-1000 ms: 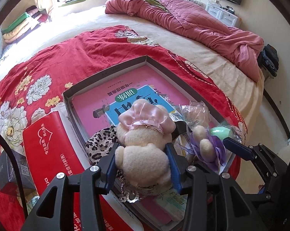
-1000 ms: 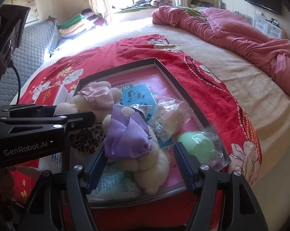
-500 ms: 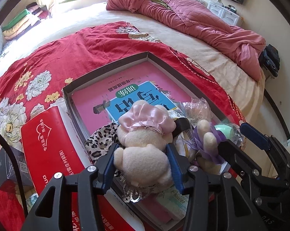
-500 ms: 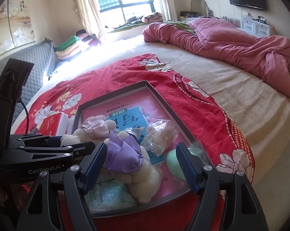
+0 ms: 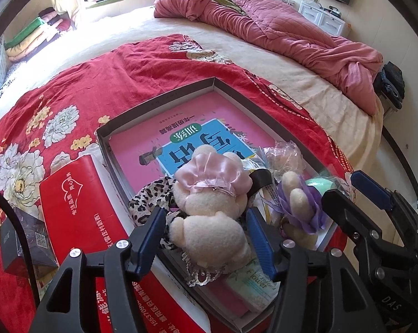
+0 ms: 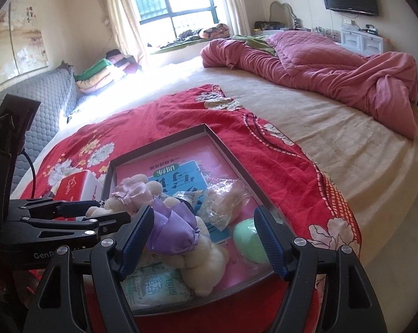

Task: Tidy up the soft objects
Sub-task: 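Open the left tool to release the bear while the right tool releases its bear, then move both open tools back from the box to the remaining packets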

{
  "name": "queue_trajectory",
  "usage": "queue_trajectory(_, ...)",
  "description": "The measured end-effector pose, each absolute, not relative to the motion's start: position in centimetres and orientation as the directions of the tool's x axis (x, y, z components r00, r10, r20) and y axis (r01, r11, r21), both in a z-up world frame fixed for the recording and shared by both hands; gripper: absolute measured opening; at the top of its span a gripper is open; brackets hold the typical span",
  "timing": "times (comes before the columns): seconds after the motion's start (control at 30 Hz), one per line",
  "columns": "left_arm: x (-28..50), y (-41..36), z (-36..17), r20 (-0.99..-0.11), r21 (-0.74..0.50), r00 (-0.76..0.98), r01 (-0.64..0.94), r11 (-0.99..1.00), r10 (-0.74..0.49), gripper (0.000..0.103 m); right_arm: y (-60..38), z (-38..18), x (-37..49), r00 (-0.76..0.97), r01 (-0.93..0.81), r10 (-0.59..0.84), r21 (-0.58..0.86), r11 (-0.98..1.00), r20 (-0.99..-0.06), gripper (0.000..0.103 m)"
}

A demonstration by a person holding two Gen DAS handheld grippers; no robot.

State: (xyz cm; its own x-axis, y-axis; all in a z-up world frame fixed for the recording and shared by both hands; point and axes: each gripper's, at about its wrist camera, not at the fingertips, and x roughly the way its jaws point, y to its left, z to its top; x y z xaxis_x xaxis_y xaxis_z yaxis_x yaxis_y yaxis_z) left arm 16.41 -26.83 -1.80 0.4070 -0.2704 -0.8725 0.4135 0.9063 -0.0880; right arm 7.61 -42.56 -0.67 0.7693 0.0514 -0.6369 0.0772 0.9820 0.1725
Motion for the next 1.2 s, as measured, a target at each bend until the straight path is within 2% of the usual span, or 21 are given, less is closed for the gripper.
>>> queue_trajectory(0.33,15.7,-26.5,-0.6,-0.862,-0.068,0.433,0.416,0.907,-0.263,0.068,-42.6,0.1,7.1,0.786,0.087,0.033,0.163,0.983,-0.617,0.076)
queue_trajectory(0.6,14.9,-25.6,1.0,-0.846,-0.064,0.463,0.402,0.913,-0.264,0.069,-42.1,0.8,6.8,0.791,0.082,0.029,0.152,0.985,-0.611,0.077)
queue_trajectory(0.73,14.3,-25.0,1.9,-0.837,-0.056,0.485,0.386,0.921,-0.254,0.074,-41.8,1.2,6.5,0.797,0.083,0.018,0.140,0.987,-0.603,0.077)
queue_trajectory(1.2,11.9,-22.3,4.0,-0.816,-0.036,0.525,0.374,0.927,-0.244,0.076,-40.3,3.8,5.6,0.823,0.075,-0.011,0.089,0.993,-0.569,0.078)
